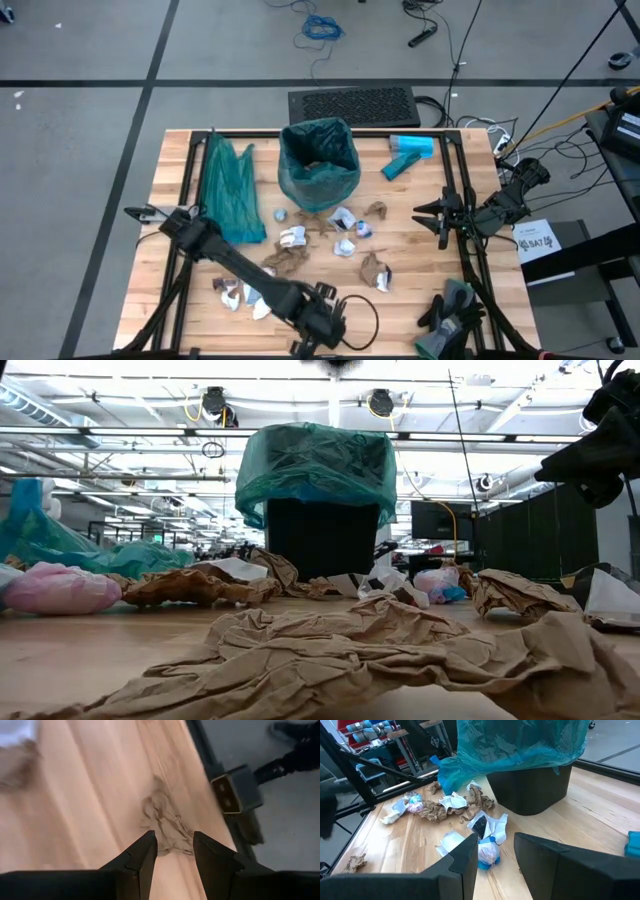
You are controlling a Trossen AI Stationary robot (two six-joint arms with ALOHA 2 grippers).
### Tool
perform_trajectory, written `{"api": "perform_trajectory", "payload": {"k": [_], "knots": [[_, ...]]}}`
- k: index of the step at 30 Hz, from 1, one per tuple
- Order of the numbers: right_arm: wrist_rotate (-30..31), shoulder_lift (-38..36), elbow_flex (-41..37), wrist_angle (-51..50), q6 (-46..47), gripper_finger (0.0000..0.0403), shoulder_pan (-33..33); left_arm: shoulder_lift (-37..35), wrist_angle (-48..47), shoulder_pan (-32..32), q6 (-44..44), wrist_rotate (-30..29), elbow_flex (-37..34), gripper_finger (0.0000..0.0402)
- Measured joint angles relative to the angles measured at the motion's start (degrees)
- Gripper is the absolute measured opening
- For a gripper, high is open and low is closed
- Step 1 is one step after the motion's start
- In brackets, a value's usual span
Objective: Place trash/remove bag and relplace
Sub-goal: Put the brown napkin into the blue trash bag inside the black trash bin
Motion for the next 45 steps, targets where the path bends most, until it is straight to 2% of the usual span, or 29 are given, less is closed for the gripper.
{"api": "perform_trajectory", "payload": {"k": [7, 12, 15, 18, 22, 26, 33, 39, 45], "knots": [[0.0, 0.0, 0.0, 0.0, 0.0, 0.012, 0.0, 5.9, 1.1, 0.2, -5.9, -1.9, 0.0, 0.0135], [0.0, 0.0, 0.0, 0.0, 0.0, 0.012, 0.0, 8.8, 4.6, 1.0, -6.2, -1.4, 0.0, 0.0135], [0.0, 0.0, 0.0, 0.0, 0.0, 0.012, 0.0, 10.4, 6.1, 1.2, -9.3, -1.3, 0.0, 0.013], [0.0, 0.0, 0.0, 0.0, 0.0, 0.012, 0.0, 10.8, 6.6, 1.4, -14.8, -1.2, 0.0, 0.0096], [0.0, 0.0, 0.0, 0.0, 0.0, 0.012, 0.0, 10.8, 6.4, 1.5, -16.5, 0.7, 0.5, 0.0015], [0.0, 0.0, 0.0, 0.0, 0.0, 0.012, 0.0, 9.0, 6.4, 1.3, -18.7, 0.4, 2.6, 0.0005], [0.0, 0.0, 0.0, 0.0, 0.0, 0.012, 0.0, 3.3, 3.0, 2.8, -22.4, -6.3, 7.9, 0.0003], [0.0, 0.0, 0.0, 0.0, 0.0, 0.012, 0.0, -5.7, -8.2, 5.1, -21.9, -19.3, 11.1, 0.0002], [0.0, 0.0, 0.0, 0.0, 0.0, 0.012, 0.0, -16.4, -15.4, 9.9, -22.0, -28.7, 11.1, 0.0001]]}}
